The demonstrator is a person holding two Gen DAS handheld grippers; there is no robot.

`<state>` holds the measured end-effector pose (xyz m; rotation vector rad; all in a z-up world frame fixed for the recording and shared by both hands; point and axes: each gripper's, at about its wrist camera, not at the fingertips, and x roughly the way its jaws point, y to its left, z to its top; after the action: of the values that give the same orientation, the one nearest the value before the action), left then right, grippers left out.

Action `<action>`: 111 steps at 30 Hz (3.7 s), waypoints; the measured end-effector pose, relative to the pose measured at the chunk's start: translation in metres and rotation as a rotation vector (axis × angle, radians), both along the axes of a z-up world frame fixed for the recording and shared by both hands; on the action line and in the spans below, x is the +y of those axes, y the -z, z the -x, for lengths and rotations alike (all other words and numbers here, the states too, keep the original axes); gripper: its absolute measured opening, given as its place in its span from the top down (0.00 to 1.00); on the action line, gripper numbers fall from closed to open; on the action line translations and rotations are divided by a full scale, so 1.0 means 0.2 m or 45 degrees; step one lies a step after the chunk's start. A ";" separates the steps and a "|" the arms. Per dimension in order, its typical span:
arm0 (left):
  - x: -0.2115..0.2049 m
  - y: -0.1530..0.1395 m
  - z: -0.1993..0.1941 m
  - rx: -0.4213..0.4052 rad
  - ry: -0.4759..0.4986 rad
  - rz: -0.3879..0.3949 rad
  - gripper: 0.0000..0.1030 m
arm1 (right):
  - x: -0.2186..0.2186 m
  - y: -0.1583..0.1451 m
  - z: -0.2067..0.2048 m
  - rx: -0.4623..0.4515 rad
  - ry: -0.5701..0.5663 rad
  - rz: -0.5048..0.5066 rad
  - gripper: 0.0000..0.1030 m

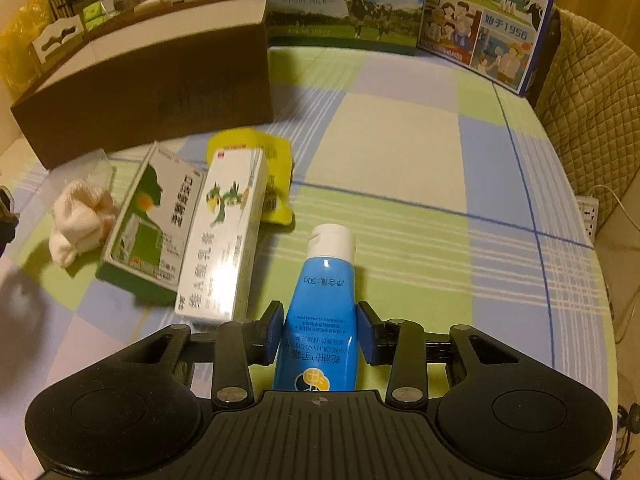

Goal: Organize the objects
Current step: 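Carry the scrunchie and blue tube into the brown box and release them, then withdraw both tools from the box toward the white cloth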

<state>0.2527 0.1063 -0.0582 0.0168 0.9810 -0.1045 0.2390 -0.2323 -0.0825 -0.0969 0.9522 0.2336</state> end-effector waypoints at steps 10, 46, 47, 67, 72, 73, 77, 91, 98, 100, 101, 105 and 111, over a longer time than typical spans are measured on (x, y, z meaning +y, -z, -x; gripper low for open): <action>0.03 -0.17 -0.04 -0.087 -0.008 0.012 0.79 | 0.05 -0.26 -0.07 -0.093 -0.045 -0.149 0.65; 0.17 -0.45 -0.87 -0.217 -0.065 0.001 0.79 | 0.92 -0.65 -0.96 -0.300 -0.381 -0.358 0.65; 0.17 -0.44 -0.90 -0.211 -0.067 0.005 0.79 | 0.94 -0.64 -0.98 -0.298 -0.382 -0.352 0.65; 0.19 -0.17 -1.24 -0.033 -0.060 0.028 0.79 | 1.16 -0.20 -1.31 0.028 -0.468 -0.176 0.65; 0.18 -0.12 -1.27 -0.010 -0.055 0.025 0.79 | 1.16 -0.14 -1.33 0.093 -0.450 -0.158 0.65; 0.18 -0.11 -1.28 -0.005 -0.056 0.023 0.79 | 1.16 -0.13 -1.33 0.100 -0.445 -0.156 0.65; 0.19 -0.09 -1.29 0.008 -0.057 0.022 0.79 | 1.15 -0.11 -1.35 0.127 -0.418 -0.158 0.65; 0.16 -0.07 -1.29 0.025 -0.045 0.018 0.78 | 1.05 -0.15 -1.37 0.137 -0.315 -0.213 0.64; 0.12 -0.07 -1.30 0.017 -0.024 0.024 0.75 | 1.00 -0.17 -1.37 0.135 -0.287 -0.212 0.64; 0.11 -0.08 -1.30 0.005 -0.018 0.029 0.73 | 0.99 -0.18 -1.36 0.126 -0.284 -0.210 0.64; 0.10 -0.09 -1.30 -0.002 -0.013 0.032 0.63 | 0.98 -0.19 -1.35 0.121 -0.286 -0.210 0.64; 0.09 -0.12 -1.28 -0.042 -0.009 0.028 0.34 | 0.96 -0.22 -1.32 0.095 -0.304 -0.207 0.61; 0.12 -0.16 -1.25 -0.056 -0.016 0.018 0.25 | 0.93 -0.29 -1.23 0.024 -0.339 -0.212 0.43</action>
<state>0.5024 0.1307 -0.0254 -0.0005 0.9364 -0.0991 0.4859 -0.0454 -0.0254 -0.0681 0.9342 0.5588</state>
